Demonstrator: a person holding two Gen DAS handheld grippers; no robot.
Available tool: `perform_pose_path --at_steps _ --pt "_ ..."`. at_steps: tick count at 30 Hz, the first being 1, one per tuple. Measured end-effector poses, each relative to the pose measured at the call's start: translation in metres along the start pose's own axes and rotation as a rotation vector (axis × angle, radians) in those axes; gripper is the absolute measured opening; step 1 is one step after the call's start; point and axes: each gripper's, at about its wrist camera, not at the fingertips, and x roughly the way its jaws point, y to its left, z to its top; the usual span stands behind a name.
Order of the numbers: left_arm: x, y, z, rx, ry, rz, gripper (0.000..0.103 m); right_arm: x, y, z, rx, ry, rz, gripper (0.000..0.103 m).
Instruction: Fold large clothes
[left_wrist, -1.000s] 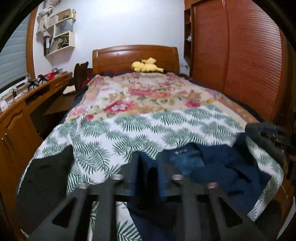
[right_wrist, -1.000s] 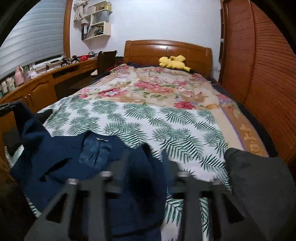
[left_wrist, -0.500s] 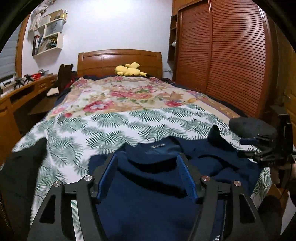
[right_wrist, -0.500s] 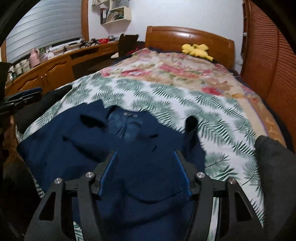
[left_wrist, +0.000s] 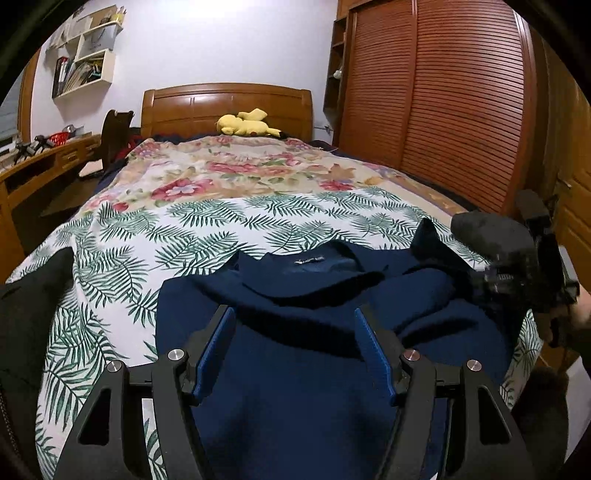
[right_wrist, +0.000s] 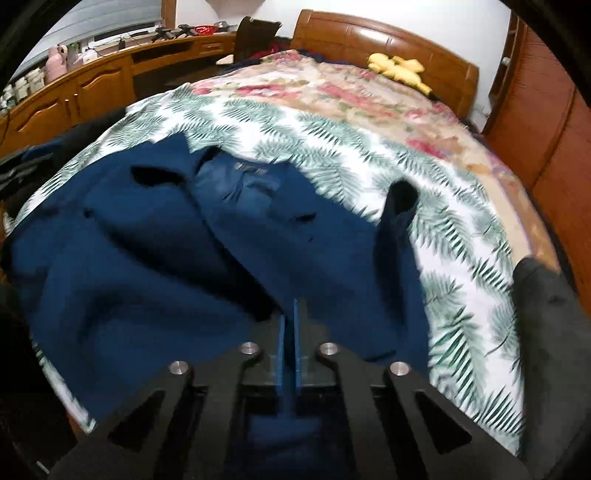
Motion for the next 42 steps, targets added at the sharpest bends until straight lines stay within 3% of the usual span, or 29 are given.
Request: perform_pose_path --at_steps 11,17,18,20,21,22,24,31,34,38,42 --pt "0.005 0.011 -0.009 -0.042 0.000 0.013 0.068 0.027 -0.006 0.108 -0.031 -0.095 -0.050 0.002" --pt "0.003 0.013 -0.012 -0.051 -0.007 0.020 0.068 0.038 0.014 0.133 -0.044 -0.110 -0.062 0.003" --pt "0.002 0.013 -0.013 -0.052 -0.007 0.020 0.068 0.039 0.016 0.135 -0.044 -0.110 -0.067 0.003" --pt "0.001 0.013 -0.013 -0.052 -0.009 0.021 0.068 0.039 0.020 0.139 -0.041 -0.109 -0.082 0.018" --pt "0.001 0.013 -0.013 -0.053 -0.010 0.021 0.068 0.038 0.021 0.141 -0.039 -0.115 -0.085 0.035" --pt "0.000 0.014 -0.014 -0.054 -0.011 0.022 0.068 0.036 0.023 0.143 -0.038 -0.125 -0.078 0.042" --pt "-0.001 0.014 -0.014 -0.055 -0.015 0.024 0.068 0.033 0.030 0.142 -0.046 -0.127 -0.062 0.046" --pt "-0.004 0.020 -0.014 -0.067 -0.018 0.040 0.068 0.029 0.073 0.122 -0.133 -0.088 0.130 0.047" --pt "-0.004 0.022 -0.014 -0.073 -0.018 0.046 0.068 0.036 0.095 0.110 -0.192 -0.019 0.219 0.047" --pt "-0.004 0.024 -0.015 -0.077 -0.020 0.048 0.068 0.050 0.115 0.099 -0.278 0.059 0.235 0.047" --pt "-0.003 0.023 -0.015 -0.072 -0.017 0.046 0.068 0.074 0.114 0.103 -0.292 0.119 0.147 0.047"
